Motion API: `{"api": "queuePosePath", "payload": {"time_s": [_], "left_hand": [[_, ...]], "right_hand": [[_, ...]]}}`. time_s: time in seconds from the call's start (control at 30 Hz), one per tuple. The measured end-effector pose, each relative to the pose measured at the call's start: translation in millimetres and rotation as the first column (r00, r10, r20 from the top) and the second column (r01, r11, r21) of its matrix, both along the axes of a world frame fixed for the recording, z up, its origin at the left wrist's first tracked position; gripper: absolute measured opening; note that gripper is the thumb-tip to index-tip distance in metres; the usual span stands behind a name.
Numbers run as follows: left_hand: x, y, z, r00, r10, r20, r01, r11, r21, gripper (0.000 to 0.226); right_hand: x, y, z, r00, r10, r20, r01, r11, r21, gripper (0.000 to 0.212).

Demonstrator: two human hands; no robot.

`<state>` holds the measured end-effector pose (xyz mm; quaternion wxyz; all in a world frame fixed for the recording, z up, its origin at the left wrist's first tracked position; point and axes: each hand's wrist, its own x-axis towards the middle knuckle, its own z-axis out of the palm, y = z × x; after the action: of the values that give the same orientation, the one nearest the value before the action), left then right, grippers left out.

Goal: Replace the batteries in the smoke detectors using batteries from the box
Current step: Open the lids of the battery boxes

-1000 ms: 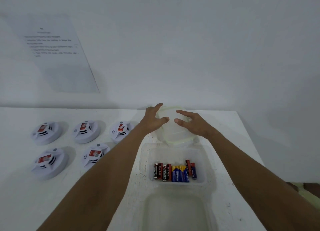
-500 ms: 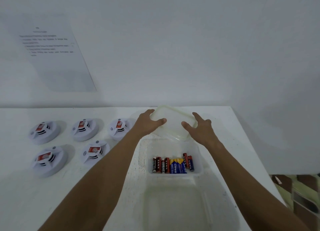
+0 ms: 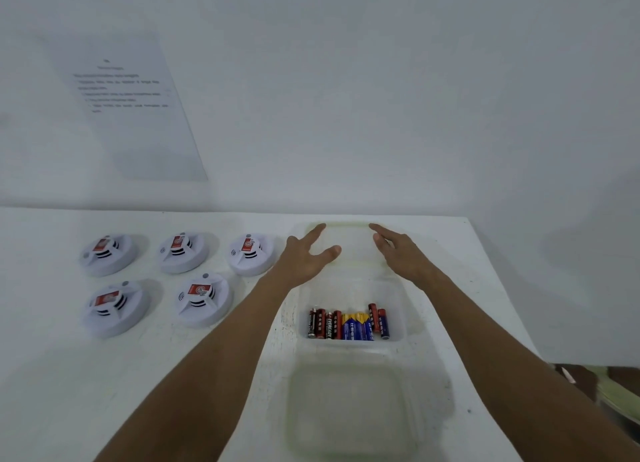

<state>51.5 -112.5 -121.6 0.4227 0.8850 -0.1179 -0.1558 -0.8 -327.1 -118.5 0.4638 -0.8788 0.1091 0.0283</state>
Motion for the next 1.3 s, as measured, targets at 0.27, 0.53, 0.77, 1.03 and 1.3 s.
{"api": "queuePosePath", "payload": {"time_s": [0.27,0.53,0.77,1.03,1.3], "left_hand": [[-2,6,0,0.996,0.053,0.064,-0.046,0.993,-0.105,0.074],[-21,2,57,0.973,0.094,0.21,-0.069,0.99,-0.122,0.076],[-134,34,63,0.948,0.095,0.303,-0.084,0.995,-0.047,0.075],[-252,74,-15,0.986,0.06,0.158,-0.066,0.997,0.034,0.086],[-237,71,-48,0.954,0.052,0.295,-0.142,0.945,0.293,0.086]], "right_hand": [[-6,0,-8,0.997,-0.07,0.023,0.069,0.997,0.018,0.08],[-20,5,46,0.954,-0.15,0.261,0.166,0.985,-0.043,0.057],[-146,39,64,0.939,-0.204,0.277,0.222,0.974,-0.036,0.052],[-260,71,-13,0.985,-0.151,0.085,0.158,0.984,-0.082,0.061],[-250,75,-38,0.995,-0.095,-0.005,0.091,0.967,-0.236,0.065]]}}
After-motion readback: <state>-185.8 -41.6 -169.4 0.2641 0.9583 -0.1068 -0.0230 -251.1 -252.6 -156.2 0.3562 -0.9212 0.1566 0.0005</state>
